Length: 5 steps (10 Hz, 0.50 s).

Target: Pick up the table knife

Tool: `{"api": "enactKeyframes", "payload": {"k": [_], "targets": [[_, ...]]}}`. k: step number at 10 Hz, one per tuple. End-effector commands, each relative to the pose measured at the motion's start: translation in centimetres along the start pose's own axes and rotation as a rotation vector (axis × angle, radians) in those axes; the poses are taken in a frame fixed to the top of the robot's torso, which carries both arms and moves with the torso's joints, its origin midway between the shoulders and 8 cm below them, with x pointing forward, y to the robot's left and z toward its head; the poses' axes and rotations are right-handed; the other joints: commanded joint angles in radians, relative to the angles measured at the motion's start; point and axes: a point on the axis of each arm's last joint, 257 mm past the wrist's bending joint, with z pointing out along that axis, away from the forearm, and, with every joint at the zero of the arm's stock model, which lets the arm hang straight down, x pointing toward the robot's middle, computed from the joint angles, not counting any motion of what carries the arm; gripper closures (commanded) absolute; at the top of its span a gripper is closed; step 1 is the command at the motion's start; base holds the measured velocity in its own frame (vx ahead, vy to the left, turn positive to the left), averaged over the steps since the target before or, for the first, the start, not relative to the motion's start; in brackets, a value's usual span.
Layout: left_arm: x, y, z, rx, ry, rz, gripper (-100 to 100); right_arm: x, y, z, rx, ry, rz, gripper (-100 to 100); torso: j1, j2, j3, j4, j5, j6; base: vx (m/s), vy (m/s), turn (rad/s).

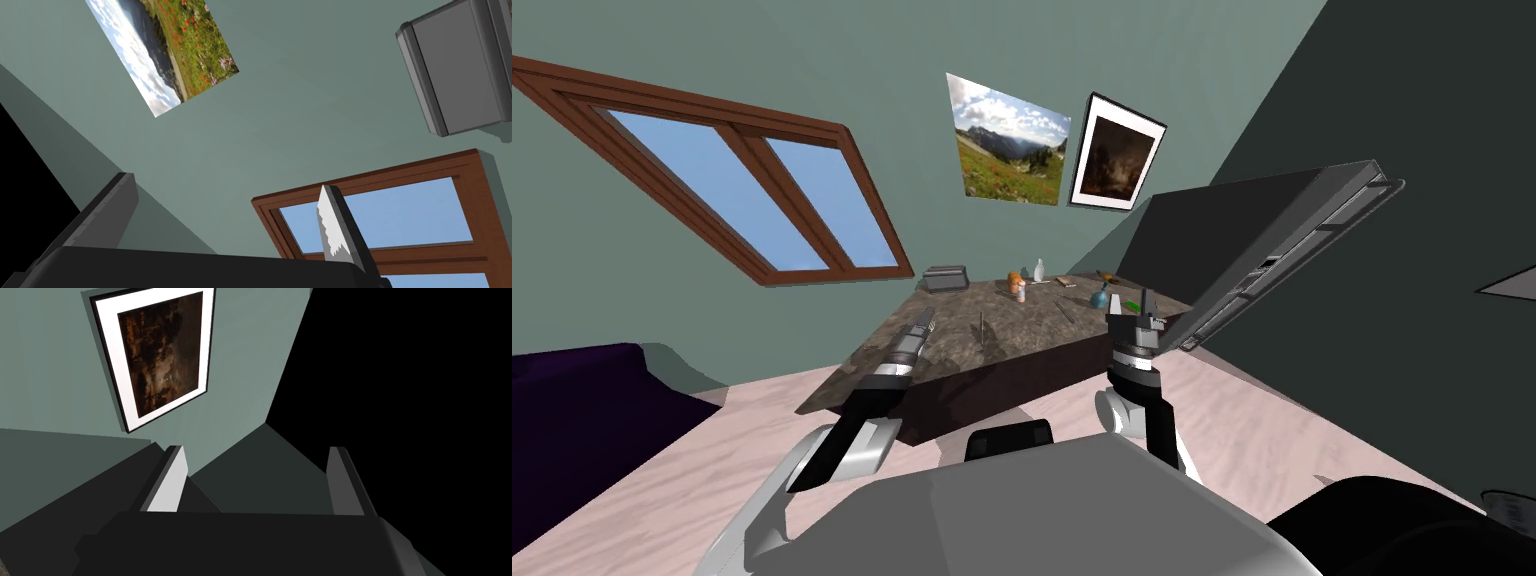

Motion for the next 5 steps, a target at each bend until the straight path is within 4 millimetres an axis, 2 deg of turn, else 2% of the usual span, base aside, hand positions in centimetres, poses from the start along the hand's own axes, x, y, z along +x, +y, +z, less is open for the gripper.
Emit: {"api": "enactKeyframes", "payload": {"k": [1, 4, 5], "targets": [[0.4, 1.6, 0.0, -0.046, 0.036, 0.042, -100, 0.0, 0.0, 0.0, 0.0, 0.0, 0.0, 0, 0.0, 0.0, 0.0, 0.0, 0.0, 0.0, -0.001, -0.025, -0.192], [0.9, 3.4, -0.1, -0.103, 0.069, 0.079, -100, 0.0, 0.0, 0.0, 0.0, 0.0, 0.0, 0, 0.0, 0.0, 0.0, 0.0, 0.0, 0.001, 0.001, -0.02, -0.123], [1.3, 4.8, -0.2, -0.14, 0.098, 0.117, -100, 0.0, 0.0, 0.0, 0.0, 0.0, 0.0, 0, 0.0, 0.0, 0.0, 0.0, 0.0, 0.0, -0.002, -0.028, -0.236]]}}
